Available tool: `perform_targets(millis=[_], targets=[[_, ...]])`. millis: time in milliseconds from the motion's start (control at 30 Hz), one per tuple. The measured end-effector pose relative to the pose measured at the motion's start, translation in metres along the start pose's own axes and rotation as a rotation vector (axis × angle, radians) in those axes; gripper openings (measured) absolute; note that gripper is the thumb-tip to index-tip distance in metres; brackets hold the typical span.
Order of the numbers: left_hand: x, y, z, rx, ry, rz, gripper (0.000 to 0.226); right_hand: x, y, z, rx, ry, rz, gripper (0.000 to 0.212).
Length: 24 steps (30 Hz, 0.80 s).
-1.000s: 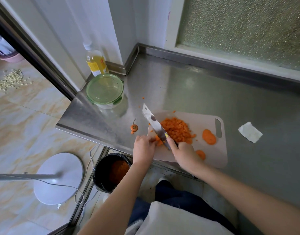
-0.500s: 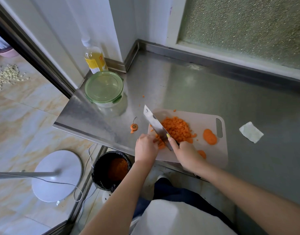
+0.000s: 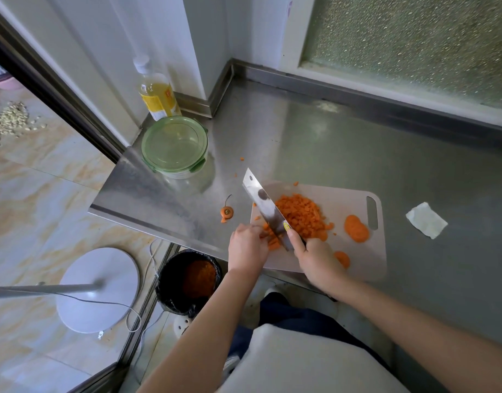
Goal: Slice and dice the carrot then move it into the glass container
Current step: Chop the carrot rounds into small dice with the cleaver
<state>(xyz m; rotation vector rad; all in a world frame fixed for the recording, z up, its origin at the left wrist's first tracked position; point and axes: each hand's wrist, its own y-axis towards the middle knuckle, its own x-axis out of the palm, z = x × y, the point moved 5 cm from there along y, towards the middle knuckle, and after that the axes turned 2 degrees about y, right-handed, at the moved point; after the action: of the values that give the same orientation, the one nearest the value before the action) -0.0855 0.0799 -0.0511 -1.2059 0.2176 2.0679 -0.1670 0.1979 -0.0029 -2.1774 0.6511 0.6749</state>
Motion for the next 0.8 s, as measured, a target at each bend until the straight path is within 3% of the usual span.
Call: perform_targets(millis=[467, 600, 667, 700, 767, 800], targets=[[-0.005, 0.000, 0.004, -0.004, -0.041, -0.017, 0.010, 0.009, 0.002, -0.005, 0.023, -0.144, -0.045, 0.060], [-0.003, 0.001, 0.004, -0.001, -0.039, -0.022, 0.011, 0.010, -0.003, -0.006, 0.078, -0.025, -0.160, 0.056], [-0.003, 0.001, 0.003, 0.004, -0.033, -0.018, 0.011, 0.010, -0.004, -0.007, 0.163, 0.022, -0.126, 0.043], [-0.003, 0.001, 0.003, 0.007, -0.029, -0.016, 0.011, 0.010, -0.001, -0.006, 0.206, 0.010, -0.114, 0.047], [-0.003, 0.001, 0.004, 0.011, -0.030, -0.016, 0.012, 0.015, 0.001, -0.005, 0.120, -0.146, -0.130, 0.066], [-0.004, 0.000, 0.004, 0.011, -0.032, -0.016, 0.014, 0.019, 0.004, -0.003, 0.134, -0.153, -0.131, 0.061]])
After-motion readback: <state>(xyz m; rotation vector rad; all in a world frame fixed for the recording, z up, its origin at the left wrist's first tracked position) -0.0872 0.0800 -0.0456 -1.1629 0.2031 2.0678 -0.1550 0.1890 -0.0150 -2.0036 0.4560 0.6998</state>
